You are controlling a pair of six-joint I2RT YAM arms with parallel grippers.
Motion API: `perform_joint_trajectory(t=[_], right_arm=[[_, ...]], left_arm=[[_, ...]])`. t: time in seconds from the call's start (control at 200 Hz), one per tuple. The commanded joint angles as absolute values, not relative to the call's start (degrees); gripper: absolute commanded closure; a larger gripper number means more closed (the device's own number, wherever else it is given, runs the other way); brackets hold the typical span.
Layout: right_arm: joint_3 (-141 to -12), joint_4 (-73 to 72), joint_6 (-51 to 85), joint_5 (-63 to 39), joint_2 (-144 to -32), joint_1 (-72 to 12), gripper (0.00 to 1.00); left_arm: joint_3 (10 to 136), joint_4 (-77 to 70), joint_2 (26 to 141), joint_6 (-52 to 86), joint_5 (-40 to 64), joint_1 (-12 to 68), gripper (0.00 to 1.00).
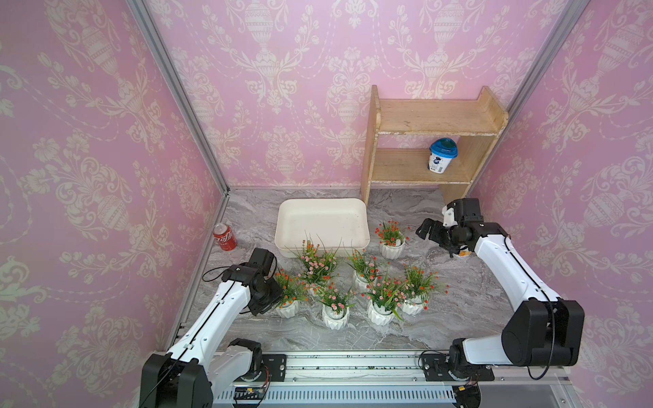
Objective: Put the potted gypsophila into the storage box
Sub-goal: Pick up the baby's breath potted plant from the center of the board.
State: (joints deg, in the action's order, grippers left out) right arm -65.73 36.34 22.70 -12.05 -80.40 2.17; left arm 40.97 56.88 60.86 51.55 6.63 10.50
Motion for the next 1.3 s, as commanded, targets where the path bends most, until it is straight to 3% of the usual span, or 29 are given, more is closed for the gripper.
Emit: perform_joint_trajectory(t=[0.0, 0.63, 1.296], right_arm=[[-64.89, 36.82, 22.85, -11.57, -79.36, 2.48, 0.00], [-64.62, 36.78, 22.68, -11.95, -79.63, 2.45, 0.00], [-66.45, 38.71, 20.57, -13.27, -79.72, 2.44, 0.00]], left_arm=[[39.83, 58.79, 61.00, 50.71, 2.27, 10.81, 0.76], [41.54, 60.19, 61.04, 48.65, 0.59, 10.82, 0.99], [61.10, 66.47, 66.11, 38.97, -7.21, 10.72, 1.00]])
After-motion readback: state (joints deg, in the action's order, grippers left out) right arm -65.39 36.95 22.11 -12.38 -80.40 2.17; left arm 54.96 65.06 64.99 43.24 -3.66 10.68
